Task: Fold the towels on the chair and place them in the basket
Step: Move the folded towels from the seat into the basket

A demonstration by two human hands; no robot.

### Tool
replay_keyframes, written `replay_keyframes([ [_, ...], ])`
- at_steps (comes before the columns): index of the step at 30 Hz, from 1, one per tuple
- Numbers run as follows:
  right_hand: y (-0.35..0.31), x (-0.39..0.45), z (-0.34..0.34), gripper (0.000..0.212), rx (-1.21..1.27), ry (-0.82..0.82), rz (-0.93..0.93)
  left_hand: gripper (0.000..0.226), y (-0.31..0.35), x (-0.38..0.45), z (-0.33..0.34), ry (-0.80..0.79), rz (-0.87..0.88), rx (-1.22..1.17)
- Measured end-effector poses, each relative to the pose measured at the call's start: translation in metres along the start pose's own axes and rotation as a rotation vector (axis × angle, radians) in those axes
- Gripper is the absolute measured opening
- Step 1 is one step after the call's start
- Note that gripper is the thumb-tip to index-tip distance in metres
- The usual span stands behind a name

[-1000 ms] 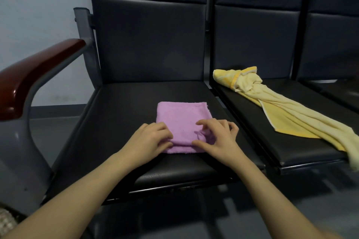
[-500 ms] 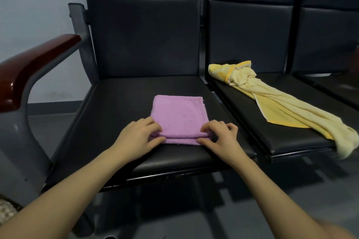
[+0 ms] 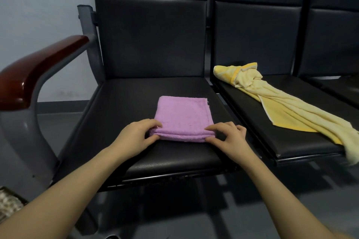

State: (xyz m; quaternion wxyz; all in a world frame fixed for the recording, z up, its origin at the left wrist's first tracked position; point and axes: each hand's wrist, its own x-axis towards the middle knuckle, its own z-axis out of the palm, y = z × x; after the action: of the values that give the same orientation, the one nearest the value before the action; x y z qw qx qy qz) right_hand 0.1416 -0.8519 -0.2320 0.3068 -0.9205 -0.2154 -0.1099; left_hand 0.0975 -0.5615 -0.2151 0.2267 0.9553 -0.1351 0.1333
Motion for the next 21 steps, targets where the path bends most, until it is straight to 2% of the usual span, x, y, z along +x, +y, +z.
replay_keyframes([
  [3,0.000,0.000,0.000,0.026,-0.023,-0.050,0.011,0.033,-0.004,-0.001,0.000,-0.018,0.019,-0.026],
  [7,-0.003,0.003,-0.004,0.012,0.006,-0.040,0.005,0.031,-0.006,0.003,-0.002,-0.002,0.017,-0.056],
  [11,-0.003,0.008,-0.004,0.018,0.248,0.046,0.000,0.025,0.006,0.013,-0.005,0.134,0.042,-0.064],
  [14,-0.011,0.015,-0.008,0.016,0.381,0.127,-0.026,0.025,0.015,0.021,-0.009,0.145,0.009,-0.114],
  [18,-0.018,0.029,-0.010,0.009,0.336,0.208,-0.021,0.031,0.022,0.034,-0.013,0.224,-0.061,-0.197],
  [21,-0.025,0.041,-0.007,0.011,0.376,0.291,0.040,0.037,0.029,0.045,-0.012,0.326,-0.143,-0.230],
])
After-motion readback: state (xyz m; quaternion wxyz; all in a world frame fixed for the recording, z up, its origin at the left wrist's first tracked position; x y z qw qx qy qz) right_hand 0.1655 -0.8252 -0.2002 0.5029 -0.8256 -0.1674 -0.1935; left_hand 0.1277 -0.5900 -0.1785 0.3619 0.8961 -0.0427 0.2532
